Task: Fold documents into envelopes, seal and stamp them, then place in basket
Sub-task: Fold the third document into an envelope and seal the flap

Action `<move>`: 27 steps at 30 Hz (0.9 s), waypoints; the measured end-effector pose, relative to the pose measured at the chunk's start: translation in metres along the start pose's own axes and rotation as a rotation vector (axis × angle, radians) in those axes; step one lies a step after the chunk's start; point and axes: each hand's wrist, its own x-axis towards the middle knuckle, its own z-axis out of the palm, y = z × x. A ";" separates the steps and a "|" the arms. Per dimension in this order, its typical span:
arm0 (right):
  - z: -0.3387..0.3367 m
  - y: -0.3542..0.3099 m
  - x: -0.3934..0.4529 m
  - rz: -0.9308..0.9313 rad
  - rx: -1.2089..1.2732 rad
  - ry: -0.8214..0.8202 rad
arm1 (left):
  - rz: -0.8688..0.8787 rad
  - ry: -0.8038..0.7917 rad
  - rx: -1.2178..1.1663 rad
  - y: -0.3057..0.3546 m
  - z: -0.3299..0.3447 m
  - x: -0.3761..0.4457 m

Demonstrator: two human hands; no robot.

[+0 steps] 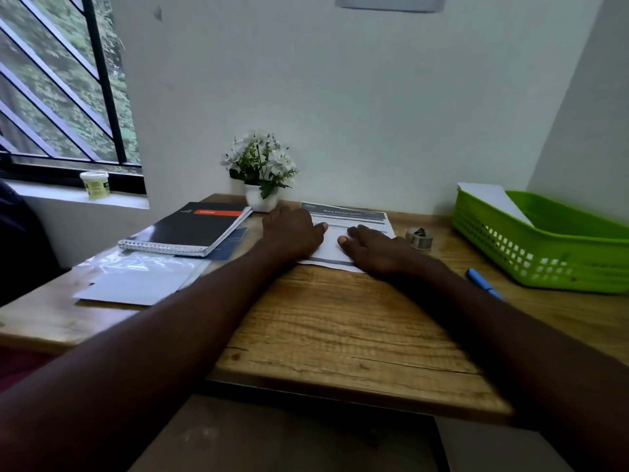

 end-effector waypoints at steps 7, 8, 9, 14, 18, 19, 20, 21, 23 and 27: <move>-0.001 0.000 -0.004 0.018 0.031 -0.017 | -0.049 -0.089 -0.077 0.006 0.006 0.000; -0.001 0.001 -0.002 0.016 0.032 -0.019 | -0.048 -0.104 -0.076 0.008 0.006 0.000; 0.000 0.002 0.000 0.017 0.031 -0.020 | -0.044 -0.111 -0.079 0.010 0.007 0.001; 0.002 0.006 0.005 -0.006 0.035 -0.005 | -0.088 -0.070 -0.164 0.019 0.006 -0.002; -0.002 0.004 0.004 -0.041 0.009 0.002 | -0.181 -0.054 -0.334 0.022 -0.003 0.014; -0.004 0.003 0.004 -0.042 0.008 0.005 | -0.215 -0.040 -0.400 0.022 -0.008 0.018; -0.006 0.004 0.003 -0.039 0.014 0.007 | -0.241 -0.029 -0.475 0.023 -0.013 0.021; -0.006 0.004 0.002 -0.036 0.021 0.016 | -0.254 -0.018 -0.557 0.023 -0.019 0.023; -0.006 0.007 0.004 -0.037 0.024 0.051 | -0.263 0.002 -0.723 0.022 -0.028 0.030; 0.000 0.014 0.014 -0.053 0.049 0.175 | -0.302 -0.020 -1.020 0.013 -0.034 0.035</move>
